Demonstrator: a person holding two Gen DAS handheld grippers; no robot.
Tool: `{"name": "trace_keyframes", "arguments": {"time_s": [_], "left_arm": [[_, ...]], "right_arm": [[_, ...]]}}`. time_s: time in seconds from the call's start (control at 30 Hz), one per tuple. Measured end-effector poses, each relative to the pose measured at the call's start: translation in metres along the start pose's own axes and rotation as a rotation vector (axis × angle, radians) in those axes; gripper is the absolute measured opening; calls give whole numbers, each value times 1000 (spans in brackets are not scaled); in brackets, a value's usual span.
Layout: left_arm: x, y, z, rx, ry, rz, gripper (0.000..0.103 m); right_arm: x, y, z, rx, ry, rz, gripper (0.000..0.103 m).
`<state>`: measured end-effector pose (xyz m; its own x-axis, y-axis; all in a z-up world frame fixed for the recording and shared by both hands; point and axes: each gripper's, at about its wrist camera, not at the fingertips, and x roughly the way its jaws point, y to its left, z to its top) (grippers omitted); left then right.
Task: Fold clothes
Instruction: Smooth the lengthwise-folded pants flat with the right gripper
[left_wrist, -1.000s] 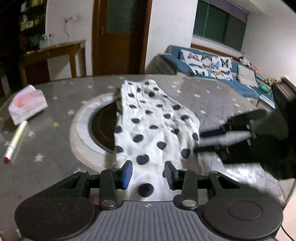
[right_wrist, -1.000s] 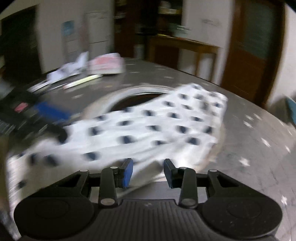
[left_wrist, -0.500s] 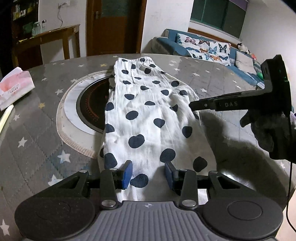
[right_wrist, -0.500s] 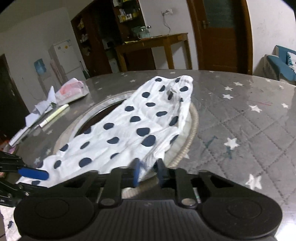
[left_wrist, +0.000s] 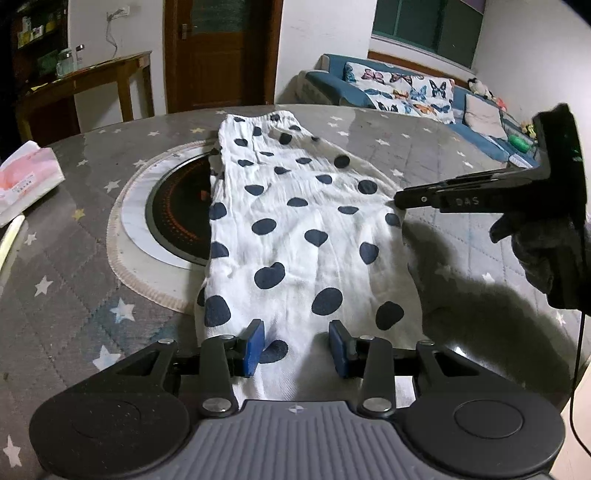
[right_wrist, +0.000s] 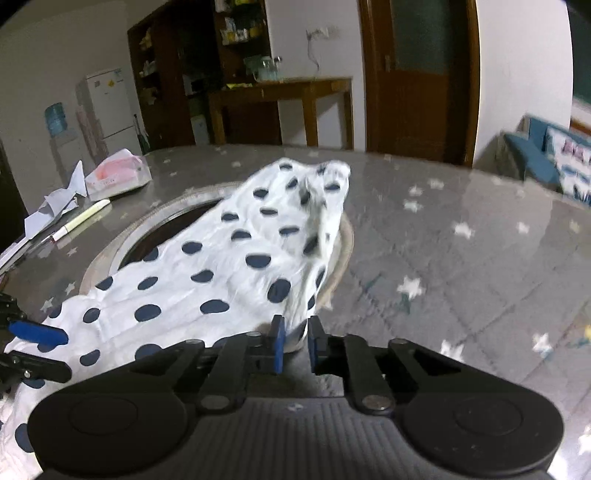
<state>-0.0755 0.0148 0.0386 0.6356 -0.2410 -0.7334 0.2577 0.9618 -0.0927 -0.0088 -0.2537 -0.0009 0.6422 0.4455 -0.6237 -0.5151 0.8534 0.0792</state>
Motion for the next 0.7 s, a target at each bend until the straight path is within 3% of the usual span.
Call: {"name": "trace_keyframes", "arguments": {"time_s": [0.13,0.27,0.33,0.5,0.7], "left_arm": [[-9,1,-1,-6,-20,7,41],[-9,0,-6,0,-10,14,42],[-10,-1,-8,1,-7,16,43],[-13,0,-11,2,-14,18,43],[-15,-1,-16,6,-9,16,44]], "right_arm": [[-16,20,3,-65,-38,23,18],[-21,46,-3,-117,-24,111,23],[-23,62,-8,-155,-10,160,31],[-27,97,-25,-250,31,259,35],[-28,118,-45,-366,71,247,40]]}}
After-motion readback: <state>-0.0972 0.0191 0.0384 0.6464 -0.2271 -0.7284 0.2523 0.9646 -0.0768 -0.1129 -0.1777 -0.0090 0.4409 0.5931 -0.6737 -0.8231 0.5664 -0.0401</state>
